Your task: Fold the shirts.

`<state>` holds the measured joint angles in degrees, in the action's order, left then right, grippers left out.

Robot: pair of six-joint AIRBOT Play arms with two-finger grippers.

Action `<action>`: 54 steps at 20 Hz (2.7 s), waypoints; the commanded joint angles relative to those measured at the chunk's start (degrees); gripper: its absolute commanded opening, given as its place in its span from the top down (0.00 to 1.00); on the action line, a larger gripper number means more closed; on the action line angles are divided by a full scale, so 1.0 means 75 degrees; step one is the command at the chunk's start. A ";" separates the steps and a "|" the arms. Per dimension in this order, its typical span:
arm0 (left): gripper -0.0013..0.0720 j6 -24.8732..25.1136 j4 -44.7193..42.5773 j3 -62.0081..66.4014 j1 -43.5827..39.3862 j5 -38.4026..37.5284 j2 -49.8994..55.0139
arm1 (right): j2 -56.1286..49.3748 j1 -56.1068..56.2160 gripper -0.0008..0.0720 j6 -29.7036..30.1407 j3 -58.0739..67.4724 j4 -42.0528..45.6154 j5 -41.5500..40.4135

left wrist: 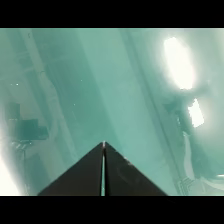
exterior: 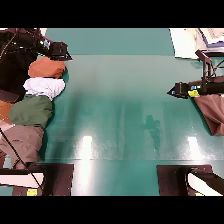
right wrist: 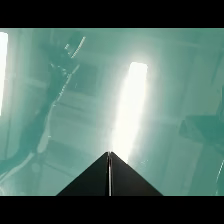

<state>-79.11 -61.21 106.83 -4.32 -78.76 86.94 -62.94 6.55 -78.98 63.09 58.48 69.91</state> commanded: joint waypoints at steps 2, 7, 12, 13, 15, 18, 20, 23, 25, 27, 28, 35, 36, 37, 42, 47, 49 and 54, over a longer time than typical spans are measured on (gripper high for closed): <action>0.94 0.0000 -0.0003 0.0003 0.0000 0.0000 -0.0006 | 0.0006 0.0009 0.96 -0.0003 0.0003 -0.0003 0.0026; 0.94 0.0000 -0.0003 0.0003 0.0000 0.0000 -0.0006 | 0.0006 0.0009 0.96 -0.0003 0.0003 -0.0003 0.0026; 0.94 0.0000 -0.0003 0.0003 0.0000 0.0000 -0.0006 | 0.0006 0.0009 0.96 -0.0006 0.0003 0.0000 0.0023; 0.94 -0.0067 0.0009 0.0003 0.0000 0.0000 -0.0006 | 0.0006 0.0009 0.96 -0.0003 0.0003 0.0000 0.0023; 0.94 -0.0061 0.0055 0.0003 0.0000 0.0160 -0.0006 | 0.0006 0.0009 0.97 -0.0003 0.0003 0.0000 0.0023; 0.94 0.0131 0.0020 0.0003 0.0000 0.0621 -0.0003 | 0.0006 0.0009 0.97 -0.0006 0.0003 -0.0003 0.0009; 0.37 0.0364 -0.0749 0.0000 0.0003 0.1346 0.0012 | 0.0006 0.0009 0.96 -0.0006 0.0003 -0.0006 0.0044; 0.05 -0.0635 -0.3366 0.0000 0.0085 0.2576 0.0332 | 0.0006 0.0017 0.96 -0.0006 0.0003 -0.0064 0.0079; 0.05 -0.1163 -0.4226 0.0000 0.0399 0.2885 0.0874 | 0.0006 0.0015 0.97 -0.0006 0.0003 -0.0061 0.0073; 0.05 -0.1480 -0.4179 0.0000 0.0863 0.2987 0.1588 | 0.0006 0.0015 0.97 -0.0006 0.0003 -0.0058 0.0006; 0.05 -0.1661 -0.4179 0.0000 0.1072 0.2990 0.1929 | 0.0006 0.0015 0.97 -0.0006 0.0000 -0.0058 -0.0052; 0.07 -0.1862 -0.4173 0.0000 0.1661 0.3060 0.3328 | 0.0006 0.0015 0.97 -0.0006 0.0000 -0.0058 -0.0466; 0.23 -0.1862 -0.4156 0.0000 0.1661 0.3054 0.3363 | 0.0006 0.0015 0.97 -0.0006 0.0000 -0.0061 -0.0539; 0.48 -0.1862 -0.4150 0.0006 0.1661 0.3075 0.3369 | 0.0006 0.0015 0.97 -0.0006 0.0000 -0.0061 -0.0571; 0.94 -0.1801 -0.3838 0.0207 0.1647 0.2690 0.2885 | 0.0015 0.0009 0.97 -0.0006 0.0017 -0.0067 -0.0670; 0.94 -0.0793 -0.3803 0.1358 0.1017 0.2253 0.0860 | 0.0026 0.0009 0.97 -0.0006 0.1207 -0.0064 -0.0740; 0.94 -0.0778 -0.3783 0.1469 0.0562 0.2148 -0.0268 | 0.0026 0.0009 0.97 -0.0006 0.1979 -0.0029 -0.0842; 0.94 -0.0787 -0.3232 0.1460 -0.0898 0.0848 -0.2130 | 0.0026 0.0009 0.97 -0.0003 0.3564 -0.0038 -0.0901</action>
<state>-85.60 -88.27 117.32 -5.65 -66.19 77.97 -62.76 6.63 -79.02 83.59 58.15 63.53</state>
